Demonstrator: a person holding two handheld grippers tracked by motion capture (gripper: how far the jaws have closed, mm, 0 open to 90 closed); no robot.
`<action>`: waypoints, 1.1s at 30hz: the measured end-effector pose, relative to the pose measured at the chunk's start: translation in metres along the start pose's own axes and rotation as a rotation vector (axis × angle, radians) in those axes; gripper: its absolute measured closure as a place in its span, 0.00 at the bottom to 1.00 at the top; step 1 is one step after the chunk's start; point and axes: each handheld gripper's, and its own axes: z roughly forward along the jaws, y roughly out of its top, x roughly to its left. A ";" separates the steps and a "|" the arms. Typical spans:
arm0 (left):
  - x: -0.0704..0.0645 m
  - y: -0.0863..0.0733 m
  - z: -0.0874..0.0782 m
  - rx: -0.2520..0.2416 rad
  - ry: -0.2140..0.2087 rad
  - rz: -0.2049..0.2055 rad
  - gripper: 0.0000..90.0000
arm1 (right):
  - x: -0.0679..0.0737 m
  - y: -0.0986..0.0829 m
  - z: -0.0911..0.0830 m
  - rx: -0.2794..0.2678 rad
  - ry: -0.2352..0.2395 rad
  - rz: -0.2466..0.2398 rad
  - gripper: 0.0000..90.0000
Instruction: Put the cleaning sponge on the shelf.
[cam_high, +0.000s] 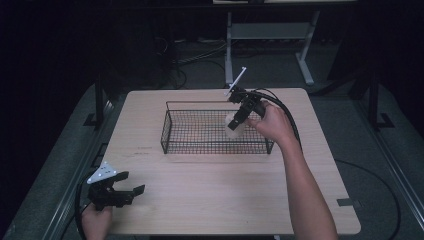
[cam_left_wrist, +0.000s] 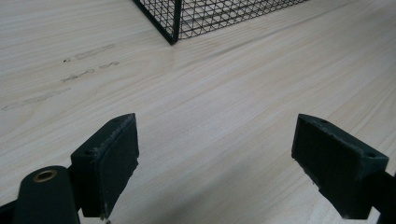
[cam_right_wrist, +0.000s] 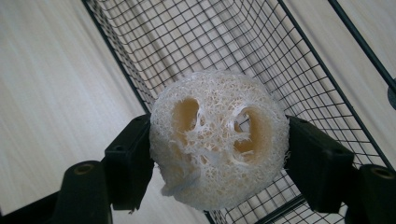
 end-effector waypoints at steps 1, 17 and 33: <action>0.000 0.000 0.000 -0.001 0.000 -0.001 0.15 | -0.002 0.000 0.002 0.001 -0.004 0.001 0.32; 0.000 0.000 -0.001 -0.005 0.001 -0.001 0.15 | -0.019 0.003 0.035 0.038 -0.029 0.063 0.32; 0.000 0.000 -0.001 -0.004 0.002 0.003 0.15 | -0.026 -0.008 0.062 0.035 -0.007 0.121 0.32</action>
